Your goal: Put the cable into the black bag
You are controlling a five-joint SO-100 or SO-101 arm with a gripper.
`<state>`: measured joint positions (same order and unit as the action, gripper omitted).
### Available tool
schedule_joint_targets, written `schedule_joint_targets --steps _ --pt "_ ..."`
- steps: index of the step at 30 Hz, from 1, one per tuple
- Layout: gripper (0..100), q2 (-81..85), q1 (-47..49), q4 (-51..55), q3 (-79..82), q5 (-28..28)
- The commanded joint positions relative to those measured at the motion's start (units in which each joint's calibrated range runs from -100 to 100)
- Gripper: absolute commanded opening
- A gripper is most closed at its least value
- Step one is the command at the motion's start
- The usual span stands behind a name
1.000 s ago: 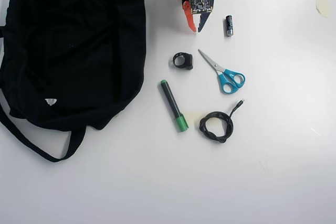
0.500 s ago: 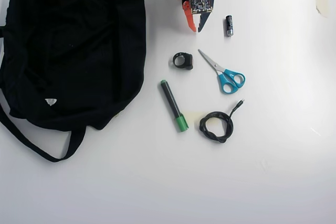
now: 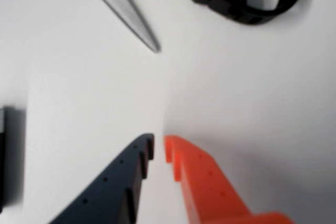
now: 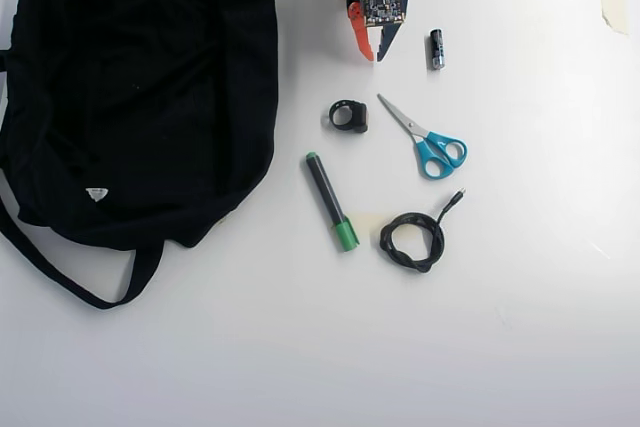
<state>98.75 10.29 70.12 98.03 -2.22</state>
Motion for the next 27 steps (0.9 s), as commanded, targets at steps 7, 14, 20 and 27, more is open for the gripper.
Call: schedule_joint_targets --steps 7,14,20,27 --pt "2 0.75 -0.26 1.29 1.25 0.23" --pt "2 0.75 -0.26 1.29 1.25 0.23" --pt "2 0.75 0.26 1.29 1.25 -0.14" --pt "2 0.75 0.41 1.29 1.25 -0.19"
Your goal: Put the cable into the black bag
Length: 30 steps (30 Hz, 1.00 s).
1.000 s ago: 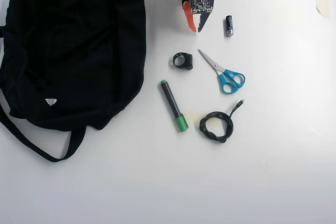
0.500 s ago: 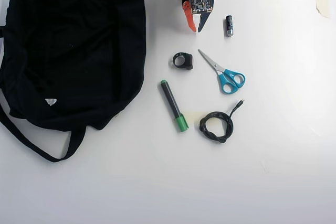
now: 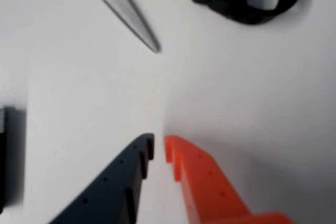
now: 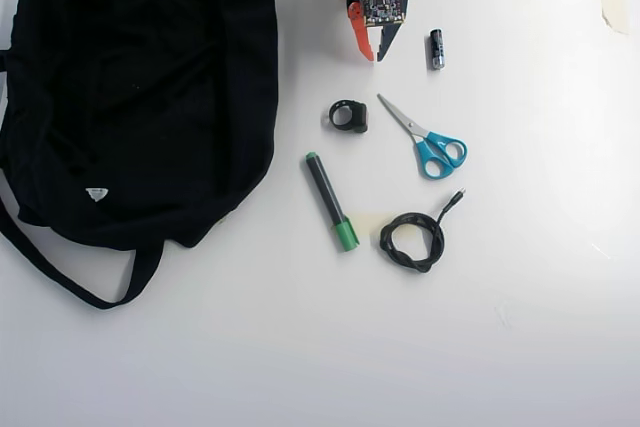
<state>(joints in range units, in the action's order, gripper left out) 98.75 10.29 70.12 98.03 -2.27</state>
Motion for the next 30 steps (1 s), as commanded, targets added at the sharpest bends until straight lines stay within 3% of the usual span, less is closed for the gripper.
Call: schedule_joint_targets --steps 1,8,22,30 --pt "2 0.75 0.33 1.29 1.25 -0.14" --pt "2 0.25 -0.19 -7.24 0.98 -0.14" --pt "2 -31.12 -0.34 -55.30 -17.26 0.33" --pt "2 -48.96 -0.49 -60.81 -34.87 0.38"
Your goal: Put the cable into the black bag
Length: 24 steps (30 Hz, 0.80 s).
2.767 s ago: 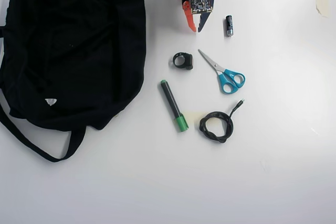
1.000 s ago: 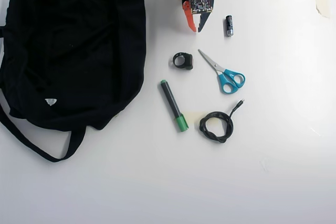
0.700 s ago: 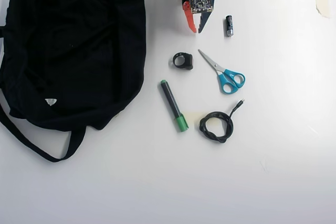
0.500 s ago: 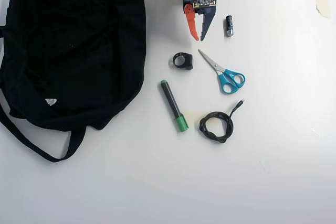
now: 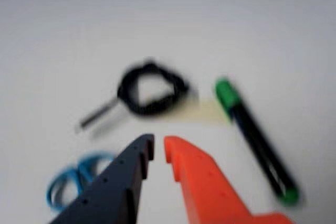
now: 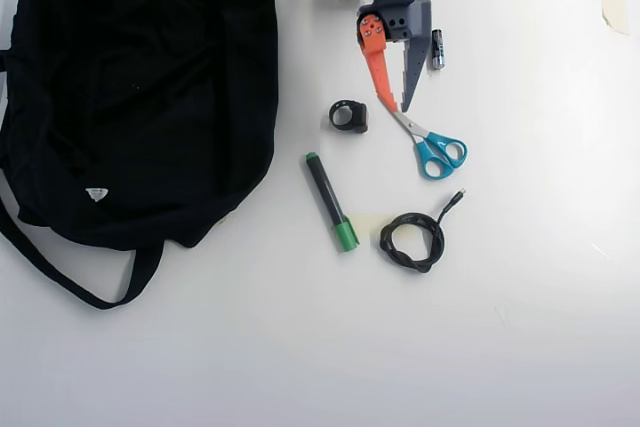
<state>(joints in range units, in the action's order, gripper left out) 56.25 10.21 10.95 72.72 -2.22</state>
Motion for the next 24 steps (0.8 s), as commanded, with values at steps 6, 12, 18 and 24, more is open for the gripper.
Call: schedule_joint_targets --steps 6,12,18,24 --pt "2 -19.07 -1.76 -1.65 -24.92 0.33" --pt "2 -29.28 -2.14 -1.65 -38.40 0.39" --pt "2 -38.57 -2.21 -1.65 -49.99 0.39" --pt "2 -47.37 -2.66 -1.65 -61.04 0.39"
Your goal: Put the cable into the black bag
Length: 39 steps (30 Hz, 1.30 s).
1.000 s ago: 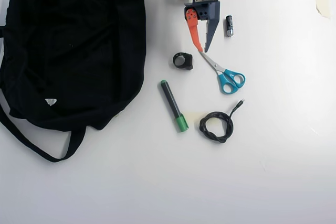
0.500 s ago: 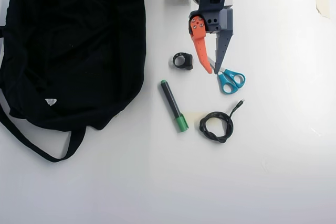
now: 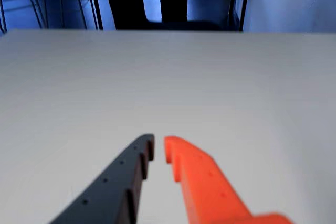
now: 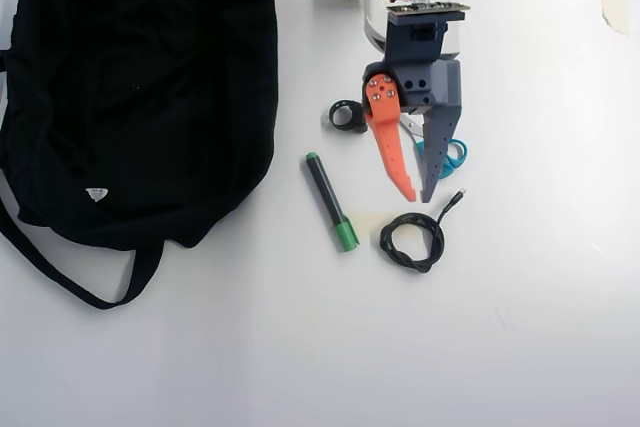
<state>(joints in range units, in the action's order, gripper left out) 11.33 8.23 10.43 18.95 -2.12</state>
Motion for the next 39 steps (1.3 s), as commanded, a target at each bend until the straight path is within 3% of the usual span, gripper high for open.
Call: schedule_joint_targets --steps 1,8,31,39 --pt "2 -3.78 -0.75 -1.13 -8.88 0.29" --pt "2 -11.00 -1.57 -1.22 -16.79 0.29" --pt "2 -11.42 -1.95 -0.70 -16.16 0.29" --pt "2 -10.25 -1.95 11.10 -17.06 -0.18"
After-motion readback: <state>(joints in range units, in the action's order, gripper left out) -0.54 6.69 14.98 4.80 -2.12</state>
